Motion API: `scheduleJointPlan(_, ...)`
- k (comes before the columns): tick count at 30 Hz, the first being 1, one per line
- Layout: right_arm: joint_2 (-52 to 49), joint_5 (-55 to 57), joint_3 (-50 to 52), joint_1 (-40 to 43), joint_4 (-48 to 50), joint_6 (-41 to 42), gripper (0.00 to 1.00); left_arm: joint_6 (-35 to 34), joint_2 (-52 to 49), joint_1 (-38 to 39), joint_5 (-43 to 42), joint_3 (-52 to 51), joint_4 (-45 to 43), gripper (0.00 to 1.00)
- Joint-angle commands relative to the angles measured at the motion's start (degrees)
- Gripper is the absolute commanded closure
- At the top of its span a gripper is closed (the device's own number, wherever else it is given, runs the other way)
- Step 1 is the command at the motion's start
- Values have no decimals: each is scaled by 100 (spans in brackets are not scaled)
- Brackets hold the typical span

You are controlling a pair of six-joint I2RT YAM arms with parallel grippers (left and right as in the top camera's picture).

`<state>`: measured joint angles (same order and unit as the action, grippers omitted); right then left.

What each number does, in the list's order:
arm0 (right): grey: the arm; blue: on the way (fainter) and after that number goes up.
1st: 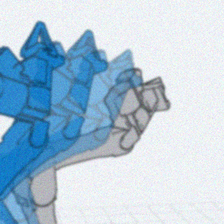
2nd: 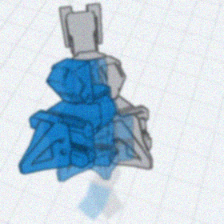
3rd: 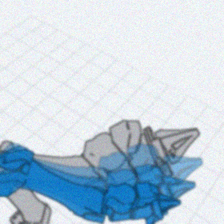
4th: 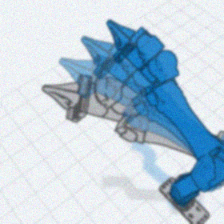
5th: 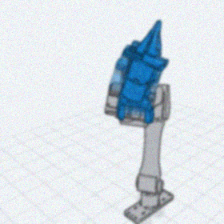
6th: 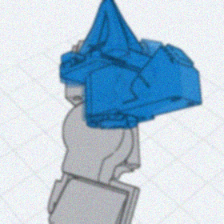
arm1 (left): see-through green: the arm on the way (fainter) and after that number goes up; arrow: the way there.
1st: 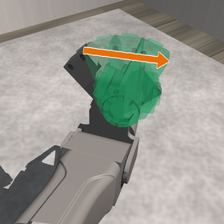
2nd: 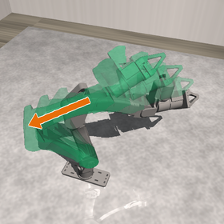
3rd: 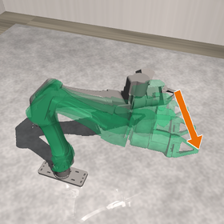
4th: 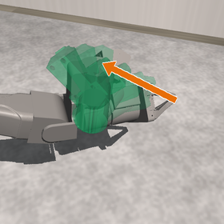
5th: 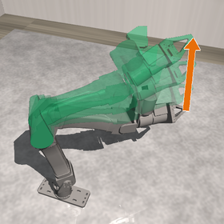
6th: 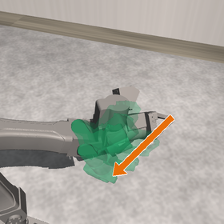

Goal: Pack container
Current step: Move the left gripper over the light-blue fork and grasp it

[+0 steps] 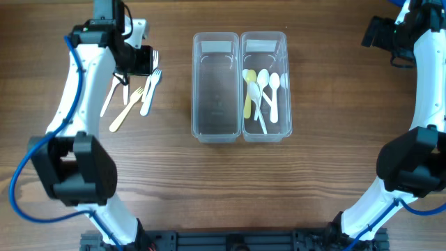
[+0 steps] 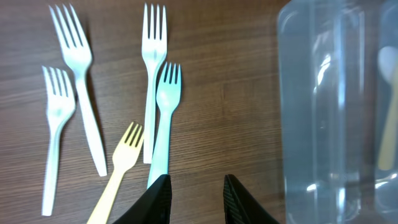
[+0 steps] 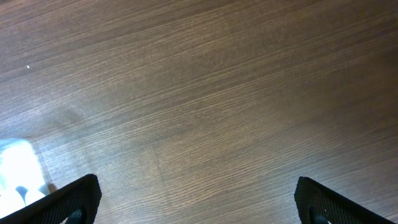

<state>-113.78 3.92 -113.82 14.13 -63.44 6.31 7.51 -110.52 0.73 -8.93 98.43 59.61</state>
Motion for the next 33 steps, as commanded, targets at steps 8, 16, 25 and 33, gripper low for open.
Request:
scheduleJointPlan(8, 37, 79, -81, -7, 4, -31, 0, 111, -876, -22, -133, 85, -63, 66)
scheduleJointPlan(16, 37, 79, -81, -7, 4, -28, 0, 111, -1108, -22, -131, 85, -219, 55)
scheduleJointPlan(25, 37, 79, -81, -7, 4, -31, 0, 111, -1176, -22, -131, 79, -452, 70)
scheduleJointPlan(33, 37, 79, -81, -7, 4, -31, 0, 109, -1499, -20, -129, 79, -448, 75)
